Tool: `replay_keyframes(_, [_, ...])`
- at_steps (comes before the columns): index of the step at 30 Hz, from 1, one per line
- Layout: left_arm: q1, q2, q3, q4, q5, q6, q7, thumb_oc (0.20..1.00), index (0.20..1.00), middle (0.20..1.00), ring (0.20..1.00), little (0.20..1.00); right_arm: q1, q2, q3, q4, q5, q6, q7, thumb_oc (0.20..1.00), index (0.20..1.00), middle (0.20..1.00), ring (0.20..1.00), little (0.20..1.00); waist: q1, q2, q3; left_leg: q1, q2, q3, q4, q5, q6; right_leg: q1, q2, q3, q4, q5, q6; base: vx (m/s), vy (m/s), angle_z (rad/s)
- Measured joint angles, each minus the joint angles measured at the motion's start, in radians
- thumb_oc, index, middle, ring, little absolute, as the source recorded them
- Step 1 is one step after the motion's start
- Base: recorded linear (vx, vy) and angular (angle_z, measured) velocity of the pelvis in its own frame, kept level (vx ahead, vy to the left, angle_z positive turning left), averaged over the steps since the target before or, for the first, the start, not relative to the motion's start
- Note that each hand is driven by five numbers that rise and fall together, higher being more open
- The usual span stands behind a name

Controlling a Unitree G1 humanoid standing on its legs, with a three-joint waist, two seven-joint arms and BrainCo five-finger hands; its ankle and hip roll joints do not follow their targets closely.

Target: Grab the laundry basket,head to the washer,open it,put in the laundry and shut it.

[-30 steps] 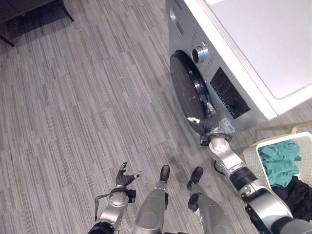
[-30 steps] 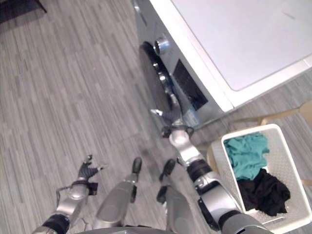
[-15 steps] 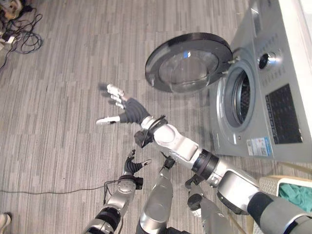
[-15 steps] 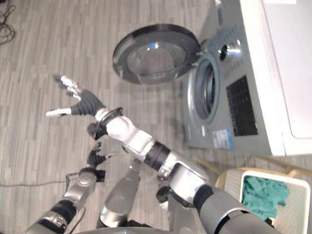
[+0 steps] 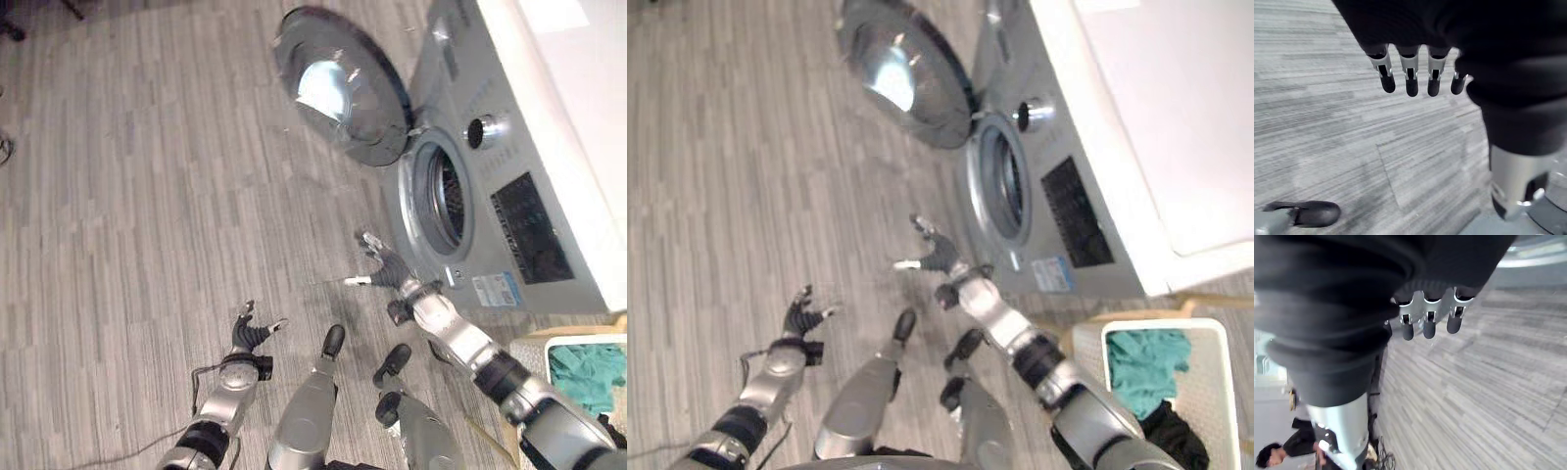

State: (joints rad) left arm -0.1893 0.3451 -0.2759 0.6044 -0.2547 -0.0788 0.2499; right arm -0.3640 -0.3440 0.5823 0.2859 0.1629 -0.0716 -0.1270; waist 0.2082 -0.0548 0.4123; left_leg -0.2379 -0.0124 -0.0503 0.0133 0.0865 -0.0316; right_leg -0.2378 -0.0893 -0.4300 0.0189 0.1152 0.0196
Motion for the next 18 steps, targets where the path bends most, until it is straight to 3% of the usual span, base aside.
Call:
replay_keyframes(1, [-0.018,0.002,-0.001,0.003,0.009,0.000,0.014,1.000,1.000,1.000,1.000,1.000,0.038,0.005,-0.020,-0.007,-0.010,0.003,0.003,1.000,1.000,1.000,1.000,1.000,-0.009,-0.001,0.001,-0.001,0.003,0.017,-0.001,0.000,0.002,-0.007,-0.003,0.015,0.007,0.001,0.003,-0.05,0.087,-0.67])
replay_keyframes(3, [-0.104,0.006,-0.006,0.024,0.042,0.000,0.038,1.000,1.000,1.000,1.000,1.000,0.106,-0.020,-0.030,0.004,-0.045,0.004,0.020,1.000,1.000,1.000,1.000,1.000,-0.073,-0.008,0.002,0.000,0.004,0.062,0.000,-0.005,0.009,-0.023,-0.003,0.055,0.004,0.008,0.015,-0.06,0.121,-0.56])
replay_keyframes(6, [-0.217,0.017,-0.006,0.096,0.068,0.003,0.068,1.000,1.000,1.000,1.000,1.000,0.161,-0.037,-0.047,0.014,-0.077,0.000,0.025,1.000,1.000,1.000,1.000,1.000,-0.118,-0.019,0.004,0.000,0.006,0.109,0.003,-0.013,0.022,-0.049,0.005,0.102,0.005,0.024,0.020,-0.05,0.079,-0.53])
replay_keyframes(9, [-0.378,0.112,0.016,0.273,0.090,0.023,0.088,1.000,1.000,1.000,1.000,1.000,0.210,-0.083,-0.075,-0.002,-0.086,-0.010,0.028,1.000,1.000,1.000,1.000,1.000,-0.209,-0.040,0.018,-0.018,0.015,0.177,0.004,-0.019,0.031,-0.080,0.009,0.134,-0.025,0.053,0.050,-0.07,0.075,-0.58])
replay_keyframes(10, [-0.385,0.116,0.016,0.283,0.092,0.023,0.088,1.000,1.000,1.000,1.000,1.000,0.212,-0.086,-0.076,-0.005,-0.086,-0.011,0.028,1.000,1.000,1.000,1.000,1.000,-0.210,-0.041,0.019,-0.020,0.016,0.179,0.005,-0.019,0.031,-0.083,0.009,0.136,-0.025,0.054,0.049,-0.05,0.061,-0.53])
replay_keyframes(11, [-0.478,0.220,0.025,0.412,0.121,0.045,0.088,1.000,1.000,1.000,1.000,1.000,0.229,-0.139,-0.111,-0.054,-0.086,-0.020,0.030,1.000,1.000,1.000,1.000,1.000,-0.245,-0.056,0.031,-0.043,0.020,0.207,0.004,-0.022,0.032,-0.120,0.015,0.162,-0.030,0.063,0.058,-0.04,0.068,-0.56])
replay_keyframes(12, [-0.491,0.258,0.048,0.420,0.123,0.047,0.090,1.000,1.000,1.000,1.000,1.000,0.242,-0.164,-0.133,-0.072,-0.086,-0.021,0.027,1.000,1.000,1.000,1.000,1.000,-0.265,-0.062,0.039,-0.050,0.021,0.220,0.005,-0.021,0.034,-0.127,0.015,0.162,-0.041,0.076,0.061,-0.03,0.046,-0.62])
replay_keyframes(15, [-0.496,0.329,0.082,0.445,0.162,0.053,0.102,1.000,1.000,1.000,1.000,1.000,0.279,-0.223,-0.192,-0.115,-0.086,-0.037,0.017,1.000,1.000,1.000,1.000,1.000,-0.289,-0.058,0.069,-0.055,0.020,0.253,0.010,-0.029,0.031,-0.130,0.025,0.185,-0.073,0.114,0.031,0.00,0.065,-0.32])
replay_keyframes(18, [-0.453,0.331,0.125,0.469,0.161,0.056,0.089,1.000,1.000,1.000,1.000,1.000,0.285,-0.228,-0.219,-0.155,-0.085,-0.058,0.017,1.000,1.000,1.000,1.000,1.000,-0.288,-0.065,0.078,-0.061,0.023,0.277,0.010,-0.045,0.022,-0.140,0.040,0.219,-0.098,0.129,0.036,0.07,0.047,-0.34])
